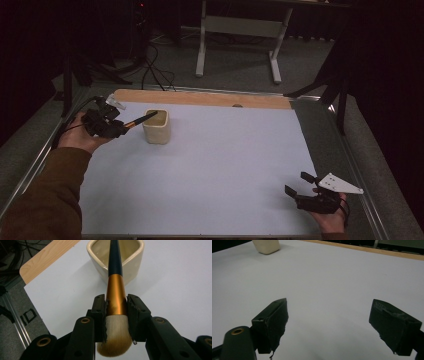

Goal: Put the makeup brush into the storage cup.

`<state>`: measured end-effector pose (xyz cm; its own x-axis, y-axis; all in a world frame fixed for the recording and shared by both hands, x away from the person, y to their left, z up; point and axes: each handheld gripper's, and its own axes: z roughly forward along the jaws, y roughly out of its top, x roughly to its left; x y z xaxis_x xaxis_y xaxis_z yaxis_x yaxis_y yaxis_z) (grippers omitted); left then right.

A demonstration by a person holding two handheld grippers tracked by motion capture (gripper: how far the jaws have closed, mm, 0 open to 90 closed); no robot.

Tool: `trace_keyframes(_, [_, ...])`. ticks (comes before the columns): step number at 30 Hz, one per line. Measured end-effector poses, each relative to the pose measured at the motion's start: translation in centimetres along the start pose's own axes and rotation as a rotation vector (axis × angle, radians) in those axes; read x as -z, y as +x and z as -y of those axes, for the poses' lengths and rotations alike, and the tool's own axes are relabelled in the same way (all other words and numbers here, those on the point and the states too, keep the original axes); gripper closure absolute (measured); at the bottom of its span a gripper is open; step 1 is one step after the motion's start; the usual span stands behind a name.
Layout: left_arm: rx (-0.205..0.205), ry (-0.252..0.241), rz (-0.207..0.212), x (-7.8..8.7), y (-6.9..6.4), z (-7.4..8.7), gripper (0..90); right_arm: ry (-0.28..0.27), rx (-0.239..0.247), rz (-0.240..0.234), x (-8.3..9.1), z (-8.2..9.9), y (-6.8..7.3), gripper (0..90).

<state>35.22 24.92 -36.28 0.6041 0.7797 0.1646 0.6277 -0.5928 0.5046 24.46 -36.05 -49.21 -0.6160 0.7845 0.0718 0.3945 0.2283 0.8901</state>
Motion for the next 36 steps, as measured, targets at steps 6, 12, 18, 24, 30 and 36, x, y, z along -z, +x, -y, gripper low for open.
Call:
trace_keyframes(6, [-0.002, 0.009, 0.001, 0.0, 0.0, -0.3, 69.8, 0.001, 0.001, -0.001, 0.0, 0.0, 0.0, 14.9])
trace_keyframes(12, [0.001, 0.013, 0.004, -0.2, 0.2, -0.5, 69.8, 0.002, 0.001, 0.0, 0.0, 0.0, 0.0, 14.9])
trace_keyframes(18, [0.0, 0.017, 0.001, -0.2, 0.1, -0.8, 69.8, 0.002, 0.001, -0.001, -0.1, 0.0, 0.0, 14.9])
trace_keyframes(24, [-0.01, 0.03, 0.001, -0.2, 0.1, -1.1, 69.8, 0.003, 0.001, -0.001, -0.1, 0.0, 0.0, 14.9])
trace_keyframes(30, [-0.012, 0.038, 0.005, -0.2, 0.1, -1.5, 69.8, 0.002, 0.001, 0.001, -0.1, 0.0, 0.0, 14.8])
trace_keyframes(36, [-0.015, 0.045, 0.01, -0.4, 0.1, -1.8, 69.8, 0.001, 0.0, 0.002, -0.1, 0.0, 0.0, 14.6])
